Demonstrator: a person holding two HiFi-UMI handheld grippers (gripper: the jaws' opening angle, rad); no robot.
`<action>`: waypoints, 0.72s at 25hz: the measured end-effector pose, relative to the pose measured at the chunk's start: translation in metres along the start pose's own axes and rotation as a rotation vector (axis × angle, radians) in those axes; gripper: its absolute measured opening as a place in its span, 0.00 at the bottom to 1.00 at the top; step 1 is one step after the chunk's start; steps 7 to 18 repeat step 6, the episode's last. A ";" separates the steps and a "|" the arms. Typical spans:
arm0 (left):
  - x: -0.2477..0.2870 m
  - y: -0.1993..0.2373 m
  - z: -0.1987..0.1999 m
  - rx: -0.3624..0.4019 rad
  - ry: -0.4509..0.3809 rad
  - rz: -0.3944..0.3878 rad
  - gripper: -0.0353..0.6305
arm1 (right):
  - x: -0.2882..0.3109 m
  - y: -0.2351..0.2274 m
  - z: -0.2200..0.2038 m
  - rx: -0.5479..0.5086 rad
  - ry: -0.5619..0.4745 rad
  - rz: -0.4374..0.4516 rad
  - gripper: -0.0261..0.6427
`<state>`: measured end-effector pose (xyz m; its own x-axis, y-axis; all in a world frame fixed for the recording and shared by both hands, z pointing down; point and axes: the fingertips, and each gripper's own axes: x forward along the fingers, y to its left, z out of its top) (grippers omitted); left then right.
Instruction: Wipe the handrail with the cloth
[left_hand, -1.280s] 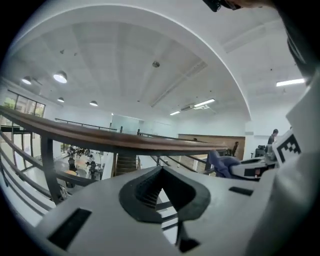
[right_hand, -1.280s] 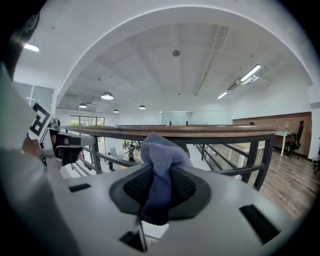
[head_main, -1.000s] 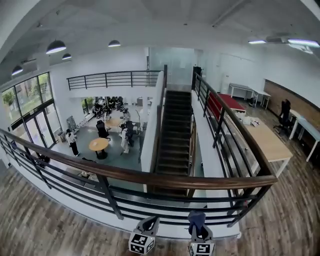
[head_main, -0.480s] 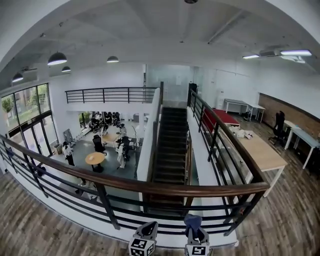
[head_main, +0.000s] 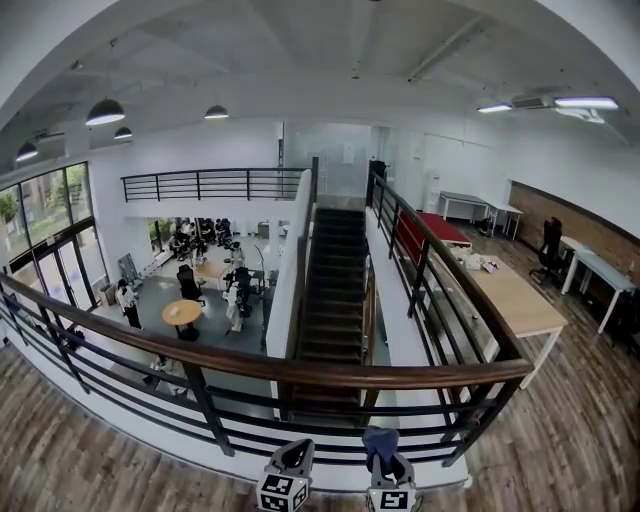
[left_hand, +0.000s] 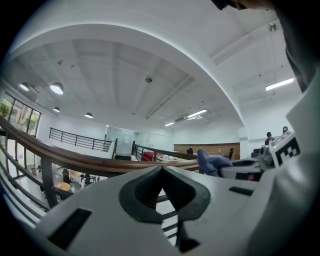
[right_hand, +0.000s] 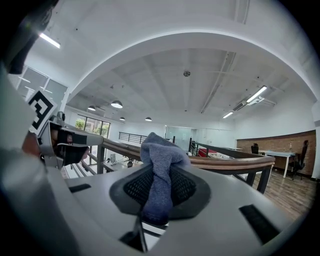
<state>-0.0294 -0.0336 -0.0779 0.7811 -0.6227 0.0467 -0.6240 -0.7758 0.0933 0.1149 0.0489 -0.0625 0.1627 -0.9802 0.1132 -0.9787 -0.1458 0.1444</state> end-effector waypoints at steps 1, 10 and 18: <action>0.000 0.000 -0.001 0.001 0.001 0.000 0.06 | 0.001 0.002 -0.001 -0.003 0.000 0.004 0.16; -0.004 0.004 -0.001 -0.001 0.013 0.001 0.06 | 0.003 0.010 0.002 -0.015 0.000 0.021 0.16; -0.004 0.004 -0.001 -0.001 0.013 0.001 0.06 | 0.003 0.010 0.002 -0.015 0.000 0.021 0.16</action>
